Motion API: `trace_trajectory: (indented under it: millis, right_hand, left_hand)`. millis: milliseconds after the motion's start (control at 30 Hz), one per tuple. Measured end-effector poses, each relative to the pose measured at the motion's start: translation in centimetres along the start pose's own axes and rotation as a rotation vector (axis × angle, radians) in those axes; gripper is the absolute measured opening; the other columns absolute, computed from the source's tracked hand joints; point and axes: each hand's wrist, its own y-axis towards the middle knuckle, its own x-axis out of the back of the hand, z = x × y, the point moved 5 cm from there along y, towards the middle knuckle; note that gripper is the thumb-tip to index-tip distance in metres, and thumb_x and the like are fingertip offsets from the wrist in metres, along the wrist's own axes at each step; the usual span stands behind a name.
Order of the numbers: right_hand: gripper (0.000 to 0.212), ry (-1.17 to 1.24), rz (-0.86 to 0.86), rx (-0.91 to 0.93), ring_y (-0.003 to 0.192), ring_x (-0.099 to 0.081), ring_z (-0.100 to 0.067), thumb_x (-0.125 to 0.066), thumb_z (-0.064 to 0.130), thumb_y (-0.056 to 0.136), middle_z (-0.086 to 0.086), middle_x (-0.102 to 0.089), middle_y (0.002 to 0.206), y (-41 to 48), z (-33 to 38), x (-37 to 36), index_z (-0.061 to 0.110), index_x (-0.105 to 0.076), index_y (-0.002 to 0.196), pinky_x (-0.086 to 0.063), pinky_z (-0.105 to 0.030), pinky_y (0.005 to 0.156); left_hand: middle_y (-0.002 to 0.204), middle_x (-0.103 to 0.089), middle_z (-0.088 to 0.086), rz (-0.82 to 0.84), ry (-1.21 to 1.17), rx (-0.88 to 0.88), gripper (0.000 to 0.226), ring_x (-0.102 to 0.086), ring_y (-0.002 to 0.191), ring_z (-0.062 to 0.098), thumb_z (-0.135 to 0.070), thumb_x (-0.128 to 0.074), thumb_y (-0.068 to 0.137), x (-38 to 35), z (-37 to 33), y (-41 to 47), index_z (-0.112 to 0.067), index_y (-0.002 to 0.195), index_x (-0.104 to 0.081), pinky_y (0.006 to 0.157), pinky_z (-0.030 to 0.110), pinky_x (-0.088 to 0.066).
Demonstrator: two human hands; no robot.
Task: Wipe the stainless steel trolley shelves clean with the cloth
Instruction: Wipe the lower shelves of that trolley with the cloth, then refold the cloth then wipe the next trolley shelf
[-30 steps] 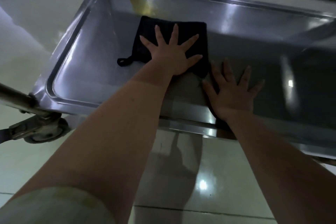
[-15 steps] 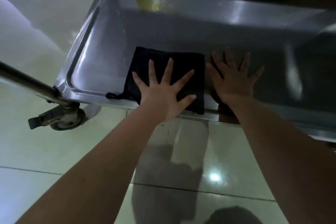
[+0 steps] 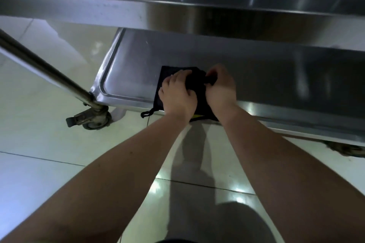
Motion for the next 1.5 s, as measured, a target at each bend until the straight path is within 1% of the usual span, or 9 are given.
trace_trajectory:
  millis: [133, 300, 533, 667, 800, 1067, 1167, 1367, 1500]
  right_hand:
    - [0.028, 0.071, 0.069, 0.141, 0.088, -0.056, -0.022, -0.053, -0.005, 0.086, -0.004, -0.059, 0.098, -1.9, 3.0, 2.8, 0.007, -0.058, 0.110, -0.033, -0.015, 0.069]
    - [0.031, 0.003, 0.222, 0.327, 0.104, -0.059, -0.026, -0.059, -0.005, 0.086, -0.010, -0.064, 0.111, -4.8, 6.1, 7.3, 0.007, -0.059, 0.115, -0.042, -0.026, 0.088]
    - [0.057, -0.406, 0.481, 0.213, 0.123, -0.046, -0.032, -0.056, -0.002, 0.085, -0.016, -0.049, 0.132, -10.4, 11.4, 15.8, 0.008, -0.044, 0.140, -0.036, -0.035, 0.106]
    - [0.031, -0.563, 0.546, 0.268, 0.113, -0.048, -0.032, -0.060, 0.005, 0.086, -0.013, -0.048, 0.119, -14.0, 17.6, 21.9, 0.006, -0.057, 0.117, -0.041, -0.036, 0.094]
    - [0.027, -0.332, 0.486, 0.186, 0.105, -0.053, -0.025, -0.057, 0.007, 0.086, -0.008, -0.058, 0.112, -16.5, 27.3, 30.2, 0.009, -0.067, 0.111, -0.037, -0.026, 0.083]
    - [0.023, -0.095, 0.446, 0.423, 0.090, -0.049, -0.013, -0.060, 0.002, 0.083, 0.001, -0.057, 0.094, -18.3, 55.6, 48.3, 0.016, -0.070, 0.099, -0.032, -0.011, 0.071]
    - [0.023, -0.113, 0.415, 0.534, 0.090, -0.051, -0.015, -0.058, 0.003, 0.085, 0.000, -0.058, 0.094, -17.9, 66.5, 54.5, 0.017, -0.070, 0.099, -0.036, -0.021, 0.074]
    - [0.026, -0.031, 0.158, 0.778, 0.080, -0.055, -0.015, -0.056, 0.001, 0.087, 0.002, -0.060, 0.085, -17.6, 84.0, 65.6, 0.015, -0.069, 0.105, -0.041, -0.026, 0.073]
    - [0.031, 0.063, -0.120, 0.935, 0.104, -0.053, -0.015, -0.055, 0.002, 0.088, -0.001, -0.061, 0.110, -17.7, 93.8, 71.7, 0.016, -0.070, 0.111, -0.036, -0.021, 0.088]
  left_hand:
    - [0.146, -0.045, 0.000, -0.025, 0.182, -0.153, 0.071, -0.036, 0.130, 0.034, -0.014, -0.059, 0.074, 3.2, -0.3, 1.6, -0.028, 0.143, -0.045, 0.096, 0.044, -0.039]
    - [0.158, -0.028, 0.000, 0.322, 0.626, -0.352, 0.056, -0.011, 0.148, 0.026, -0.036, -0.063, 0.087, 4.8, -3.0, 2.2, -0.033, 0.141, -0.048, 0.116, 0.049, -0.014]
    - [0.107, -0.067, 0.005, 0.312, 0.629, -0.385, 0.026, -0.054, 0.117, 0.027, -0.027, -0.058, 0.092, 13.7, -10.4, -5.4, -0.025, 0.118, -0.063, 0.113, 0.050, -0.011]
    - [0.080, -0.069, 0.000, 0.306, 0.651, -0.486, 0.032, -0.063, 0.085, 0.026, -0.011, -0.074, 0.072, 21.9, -15.4, -9.5, -0.023, 0.099, -0.066, 0.088, 0.037, -0.028]
    - [0.086, -0.072, 0.001, 0.299, 0.505, -0.396, 0.024, -0.063, 0.085, 0.027, -0.014, -0.072, 0.081, 33.4, -20.8, -12.6, -0.021, 0.104, -0.068, 0.085, 0.036, -0.036]
    - [0.093, -0.064, 0.000, 0.144, 0.214, -0.338, 0.023, -0.059, 0.087, 0.022, -0.020, -0.072, 0.086, 65.3, -38.3, -12.2, -0.018, 0.109, -0.072, 0.079, 0.027, -0.039]
    - [0.097, -0.061, -0.006, 0.076, 0.232, -0.320, 0.021, -0.055, 0.094, 0.015, -0.019, -0.069, 0.089, 76.0, -44.3, -10.8, -0.021, 0.110, -0.071, 0.084, 0.024, -0.038]
    - [0.107, -0.067, 0.000, -0.182, 0.358, -0.476, 0.025, -0.058, 0.105, 0.022, -0.019, -0.066, 0.091, 94.7, -56.4, -8.4, -0.021, 0.116, -0.069, 0.092, 0.031, -0.041]
    - [0.109, -0.063, -0.002, -0.401, 0.354, -0.542, 0.027, -0.054, 0.108, 0.016, -0.016, -0.066, 0.092, 104.4, -63.6, -8.4, -0.018, 0.119, -0.068, 0.093, 0.026, -0.037]
